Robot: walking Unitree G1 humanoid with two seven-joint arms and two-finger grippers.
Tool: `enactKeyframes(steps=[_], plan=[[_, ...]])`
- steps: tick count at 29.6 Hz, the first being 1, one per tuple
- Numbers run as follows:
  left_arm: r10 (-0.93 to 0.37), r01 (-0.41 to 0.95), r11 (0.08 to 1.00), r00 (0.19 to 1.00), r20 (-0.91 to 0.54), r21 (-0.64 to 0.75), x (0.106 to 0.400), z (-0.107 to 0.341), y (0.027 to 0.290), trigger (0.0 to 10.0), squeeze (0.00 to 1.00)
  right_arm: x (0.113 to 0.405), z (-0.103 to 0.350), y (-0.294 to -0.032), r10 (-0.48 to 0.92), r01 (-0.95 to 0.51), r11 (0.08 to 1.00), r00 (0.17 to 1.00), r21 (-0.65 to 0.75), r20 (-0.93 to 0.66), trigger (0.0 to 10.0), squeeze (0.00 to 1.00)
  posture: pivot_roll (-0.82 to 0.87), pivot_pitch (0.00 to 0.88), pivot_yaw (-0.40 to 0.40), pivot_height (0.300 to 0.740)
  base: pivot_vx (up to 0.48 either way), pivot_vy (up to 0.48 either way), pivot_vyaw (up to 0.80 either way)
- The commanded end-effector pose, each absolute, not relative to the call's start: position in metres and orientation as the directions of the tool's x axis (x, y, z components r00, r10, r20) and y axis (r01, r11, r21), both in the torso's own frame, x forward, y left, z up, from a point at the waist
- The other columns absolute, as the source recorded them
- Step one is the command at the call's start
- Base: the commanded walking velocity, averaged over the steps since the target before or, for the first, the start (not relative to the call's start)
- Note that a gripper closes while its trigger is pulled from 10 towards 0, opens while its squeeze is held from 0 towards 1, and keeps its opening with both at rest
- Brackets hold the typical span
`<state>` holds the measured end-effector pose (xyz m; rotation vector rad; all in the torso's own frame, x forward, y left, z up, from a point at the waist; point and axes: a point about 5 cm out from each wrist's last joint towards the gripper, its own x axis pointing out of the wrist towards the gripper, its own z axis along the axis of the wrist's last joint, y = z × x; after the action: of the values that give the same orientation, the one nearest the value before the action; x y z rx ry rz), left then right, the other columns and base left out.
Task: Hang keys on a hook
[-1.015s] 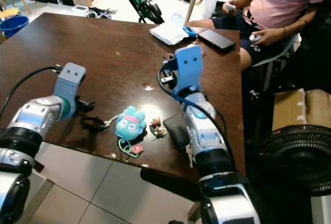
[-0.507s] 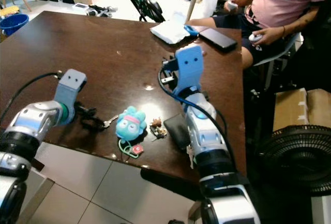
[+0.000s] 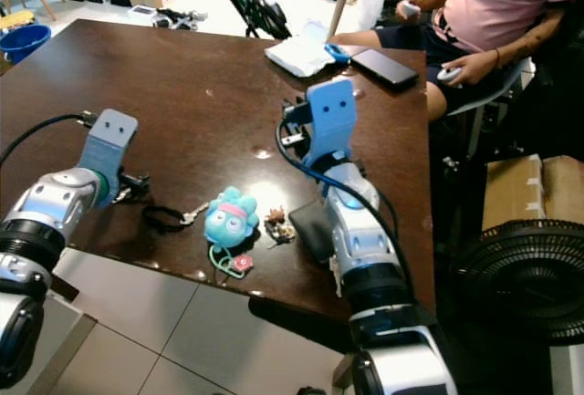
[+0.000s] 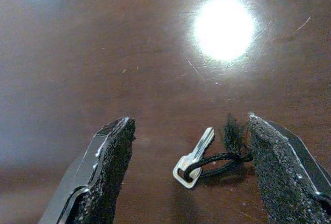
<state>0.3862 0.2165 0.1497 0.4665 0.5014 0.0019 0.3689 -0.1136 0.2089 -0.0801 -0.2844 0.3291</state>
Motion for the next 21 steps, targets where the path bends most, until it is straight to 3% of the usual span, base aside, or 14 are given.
enactKeyframes(steps=[1,3,10,11,12,21], plan=[[0.152,0.107,0.880,0.860,-0.487,0.463,0.382,0.140,0.225,5.3,0.00,0.367,0.206,-0.110,0.341,-0.322,0.940,0.904,-0.115,0.257,10.0,0.00,0.15,0.032,0.169,0.740,0.000,0.000,0.00],[0.161,0.103,0.875,0.860,-0.485,0.474,0.382,0.138,0.226,4.7,0.00,0.367,0.206,-0.110,0.342,-0.323,0.940,0.904,-0.115,0.257,10.0,0.00,0.15,0.033,0.168,0.740,0.000,0.000,0.00],[0.163,0.107,0.875,0.853,-0.495,0.472,0.382,0.137,0.227,5.0,0.00,0.367,0.206,-0.110,0.342,-0.322,0.940,0.904,-0.117,0.256,10.0,0.00,0.15,0.036,0.168,0.740,0.000,0.000,0.00],[0.156,0.121,0.875,0.846,-0.509,0.469,0.381,0.136,0.228,9.4,0.00,0.367,0.207,-0.110,0.341,-0.321,0.940,0.905,-0.118,0.256,10.0,0.00,0.15,0.036,0.168,0.740,0.000,0.000,0.00],[0.146,0.137,0.876,0.838,-0.525,0.462,0.380,0.135,0.229,10.0,0.00,0.367,0.207,-0.111,0.339,-0.319,0.940,0.905,-0.119,0.256,10.0,0.00,0.15,0.038,0.168,0.740,0.000,0.000,0.00],[0.051,0.140,0.946,0.828,-0.558,0.294,0.380,0.140,0.217,10.0,0.00,0.366,0.207,-0.113,0.334,-0.313,0.942,0.907,-0.121,0.258,10.0,0.00,0.15,0.044,0.175,0.740,0.000,0.000,0.00]])
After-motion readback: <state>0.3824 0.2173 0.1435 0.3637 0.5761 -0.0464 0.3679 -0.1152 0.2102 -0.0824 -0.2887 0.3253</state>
